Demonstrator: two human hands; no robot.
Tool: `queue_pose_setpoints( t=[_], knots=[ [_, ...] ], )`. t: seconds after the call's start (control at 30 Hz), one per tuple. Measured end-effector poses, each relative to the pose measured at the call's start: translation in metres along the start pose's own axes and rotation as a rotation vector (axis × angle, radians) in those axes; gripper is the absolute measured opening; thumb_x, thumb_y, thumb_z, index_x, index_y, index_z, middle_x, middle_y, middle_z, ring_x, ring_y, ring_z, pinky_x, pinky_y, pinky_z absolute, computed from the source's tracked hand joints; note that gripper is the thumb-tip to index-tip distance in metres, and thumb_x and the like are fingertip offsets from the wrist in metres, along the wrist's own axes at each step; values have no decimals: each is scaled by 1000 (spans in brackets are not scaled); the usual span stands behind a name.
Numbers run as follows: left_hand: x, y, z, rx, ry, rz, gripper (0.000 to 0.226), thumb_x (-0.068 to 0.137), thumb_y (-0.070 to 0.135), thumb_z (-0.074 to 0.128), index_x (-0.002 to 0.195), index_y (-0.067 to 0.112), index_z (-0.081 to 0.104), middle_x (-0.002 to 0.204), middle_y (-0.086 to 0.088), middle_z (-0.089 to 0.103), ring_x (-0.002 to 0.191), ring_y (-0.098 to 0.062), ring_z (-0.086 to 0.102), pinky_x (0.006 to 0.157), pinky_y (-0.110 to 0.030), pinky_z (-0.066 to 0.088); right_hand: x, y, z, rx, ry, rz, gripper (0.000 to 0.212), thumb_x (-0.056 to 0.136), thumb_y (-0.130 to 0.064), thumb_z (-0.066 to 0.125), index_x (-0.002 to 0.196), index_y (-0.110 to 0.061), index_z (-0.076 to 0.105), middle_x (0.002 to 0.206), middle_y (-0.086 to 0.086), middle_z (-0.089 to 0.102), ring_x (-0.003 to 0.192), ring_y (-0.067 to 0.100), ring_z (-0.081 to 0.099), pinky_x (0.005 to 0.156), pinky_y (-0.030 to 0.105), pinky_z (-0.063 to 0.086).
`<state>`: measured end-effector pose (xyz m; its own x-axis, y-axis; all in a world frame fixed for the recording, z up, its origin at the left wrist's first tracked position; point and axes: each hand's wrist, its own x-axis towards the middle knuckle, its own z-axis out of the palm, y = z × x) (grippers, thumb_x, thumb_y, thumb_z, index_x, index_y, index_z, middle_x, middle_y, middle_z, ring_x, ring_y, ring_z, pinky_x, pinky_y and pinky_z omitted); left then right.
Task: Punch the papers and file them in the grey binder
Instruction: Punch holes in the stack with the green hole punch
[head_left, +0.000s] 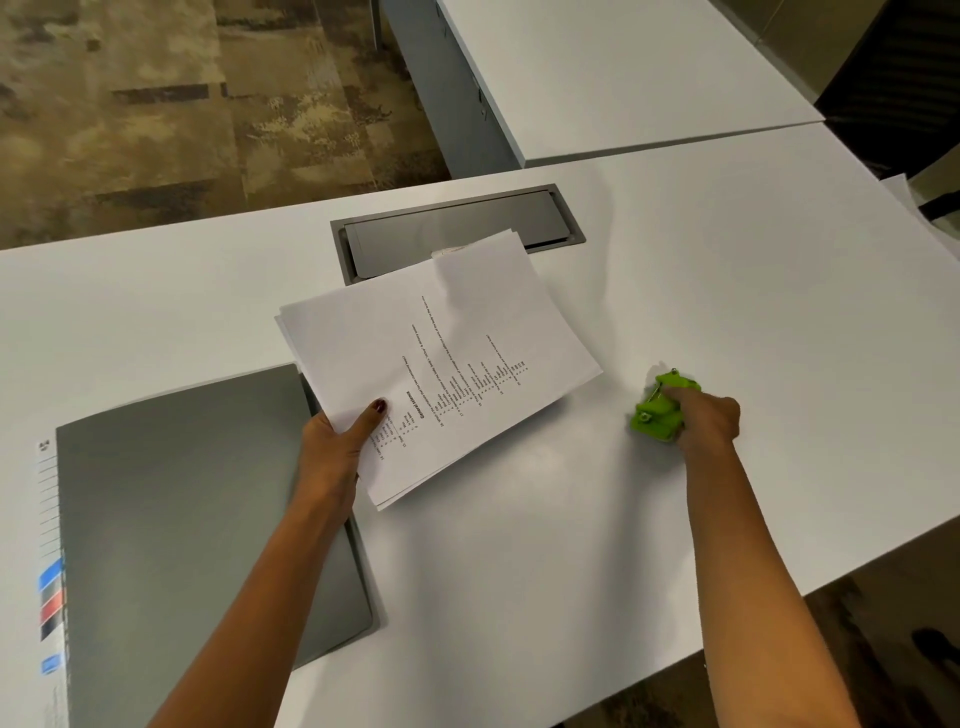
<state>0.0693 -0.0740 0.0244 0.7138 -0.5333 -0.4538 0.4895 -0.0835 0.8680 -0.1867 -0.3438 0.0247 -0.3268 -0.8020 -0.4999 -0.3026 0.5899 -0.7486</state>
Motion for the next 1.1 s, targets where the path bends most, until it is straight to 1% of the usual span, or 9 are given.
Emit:
queue_pose_setpoints(
  t=[0.1,0.17,0.23,0.33,0.47,0.57,0.7,0.93,1.1],
  knots=[
    [-3,1,1,-5,11,23,29,85,8,66,113,8,64,99,3,73,89,-17,71,84,-33,57,-26,10,-6,292,-165,96,34,70,7,71,100,-2,58,104,17,62,86,31,64,54,38,55],
    [-4,2,2,-11,31,38,34,85,8,66,118,4,61,108,-4,70,97,-23,68,89,-37,53,-48,20,-10,421,-315,151,32,74,9,66,104,1,60,102,19,62,82,29,64,63,41,57],
    [-5,1,2,-27,38,55,38,85,8,66,122,2,59,113,-7,68,103,-27,66,92,-39,51,-67,32,-12,464,-445,209,36,76,2,68,111,0,61,107,17,65,88,28,66,74,42,56],
    [-8,3,3,-38,49,87,35,85,9,66,119,4,61,109,-2,70,100,-24,67,90,-37,52,-97,47,-13,462,-557,290,37,75,-3,69,111,0,62,104,15,68,94,28,67,85,44,54],
    [-13,7,4,-25,42,135,16,86,8,64,98,19,66,87,13,74,82,-7,70,75,-22,55,-133,58,-8,493,-660,313,30,72,-2,67,102,-1,65,100,14,69,89,29,67,73,40,60],
    [-16,8,3,-32,45,161,17,86,8,64,98,19,67,88,14,74,84,-7,70,75,-20,55,-152,62,-5,490,-713,292,24,77,1,64,101,-3,66,94,11,72,85,27,69,66,36,60],
    [-20,7,0,-30,42,180,21,85,9,66,106,14,66,92,12,74,89,-11,70,79,-24,55,-168,62,1,492,-772,276,35,72,-2,67,106,-3,66,100,12,71,82,26,72,65,35,60],
    [-30,7,-4,-43,38,192,18,86,7,65,99,19,67,90,13,74,87,-9,70,81,-25,55,-182,59,5,476,-831,220,50,69,-6,70,118,-2,61,111,16,68,97,31,68,75,37,59],
    [-36,9,-7,-59,32,217,21,86,6,64,97,23,67,92,14,74,91,-8,70,85,-25,54,-185,61,5,482,-813,189,43,76,-2,67,119,-3,61,105,14,70,94,30,69,78,38,59]
  ],
)
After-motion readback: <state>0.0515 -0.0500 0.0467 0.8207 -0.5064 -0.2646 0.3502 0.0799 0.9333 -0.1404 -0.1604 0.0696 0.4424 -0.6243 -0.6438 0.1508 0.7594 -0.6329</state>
